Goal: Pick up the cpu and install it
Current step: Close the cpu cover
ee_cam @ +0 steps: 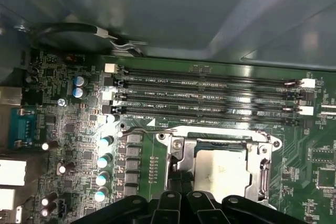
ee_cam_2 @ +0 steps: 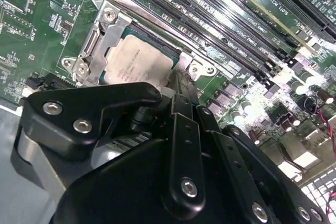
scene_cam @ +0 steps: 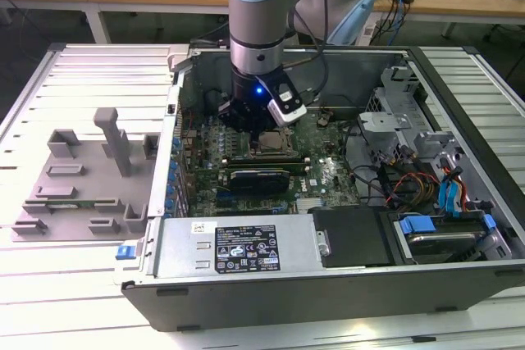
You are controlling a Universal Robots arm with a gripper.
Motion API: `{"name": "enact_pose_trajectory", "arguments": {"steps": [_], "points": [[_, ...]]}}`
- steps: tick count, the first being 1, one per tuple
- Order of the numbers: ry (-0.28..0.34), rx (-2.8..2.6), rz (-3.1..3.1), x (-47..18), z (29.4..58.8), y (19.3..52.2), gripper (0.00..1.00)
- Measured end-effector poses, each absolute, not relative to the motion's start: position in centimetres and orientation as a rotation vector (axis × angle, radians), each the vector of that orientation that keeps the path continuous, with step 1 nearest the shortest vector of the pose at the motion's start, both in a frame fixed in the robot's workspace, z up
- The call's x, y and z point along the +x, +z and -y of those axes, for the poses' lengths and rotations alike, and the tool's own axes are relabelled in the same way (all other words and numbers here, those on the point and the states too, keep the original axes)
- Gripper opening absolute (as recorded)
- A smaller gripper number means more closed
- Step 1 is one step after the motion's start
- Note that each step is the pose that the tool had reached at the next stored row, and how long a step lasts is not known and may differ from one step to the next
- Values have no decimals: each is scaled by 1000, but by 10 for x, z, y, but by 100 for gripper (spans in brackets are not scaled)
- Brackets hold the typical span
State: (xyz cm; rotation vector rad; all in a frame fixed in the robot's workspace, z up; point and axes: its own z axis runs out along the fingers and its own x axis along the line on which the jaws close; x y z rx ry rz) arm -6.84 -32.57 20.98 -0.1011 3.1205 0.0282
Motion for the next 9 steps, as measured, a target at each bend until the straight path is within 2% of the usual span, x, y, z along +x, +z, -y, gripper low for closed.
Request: {"name": "enact_pose_trajectory", "arguments": {"steps": [5, 9], "points": [[28, -101, -3120, -68, 326, 231, 11], [28, -101, -3121, -67, 326, 233, 11]]}}
